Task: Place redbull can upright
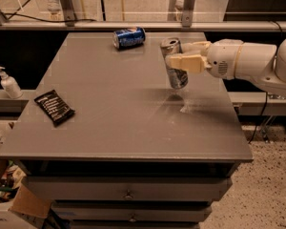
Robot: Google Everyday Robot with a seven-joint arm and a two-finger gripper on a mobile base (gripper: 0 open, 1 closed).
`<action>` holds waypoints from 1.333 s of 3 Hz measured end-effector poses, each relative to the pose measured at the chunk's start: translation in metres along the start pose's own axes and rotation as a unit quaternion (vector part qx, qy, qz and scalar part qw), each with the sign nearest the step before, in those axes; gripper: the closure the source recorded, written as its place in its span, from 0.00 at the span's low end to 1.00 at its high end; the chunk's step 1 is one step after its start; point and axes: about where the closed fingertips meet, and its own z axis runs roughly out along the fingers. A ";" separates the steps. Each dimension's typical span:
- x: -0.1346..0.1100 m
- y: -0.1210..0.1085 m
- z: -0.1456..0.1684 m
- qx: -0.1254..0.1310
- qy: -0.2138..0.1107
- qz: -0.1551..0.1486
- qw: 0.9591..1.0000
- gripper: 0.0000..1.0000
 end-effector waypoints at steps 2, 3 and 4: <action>0.011 -0.016 0.006 0.012 -0.065 0.002 0.998 1.00; 0.022 -0.020 0.005 0.017 -0.082 -0.001 0.997 1.00; 0.033 -0.021 0.003 0.021 -0.092 -0.001 0.996 1.00</action>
Offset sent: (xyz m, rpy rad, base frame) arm 0.0239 -0.0153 -0.0204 0.1590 -0.1209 -0.0411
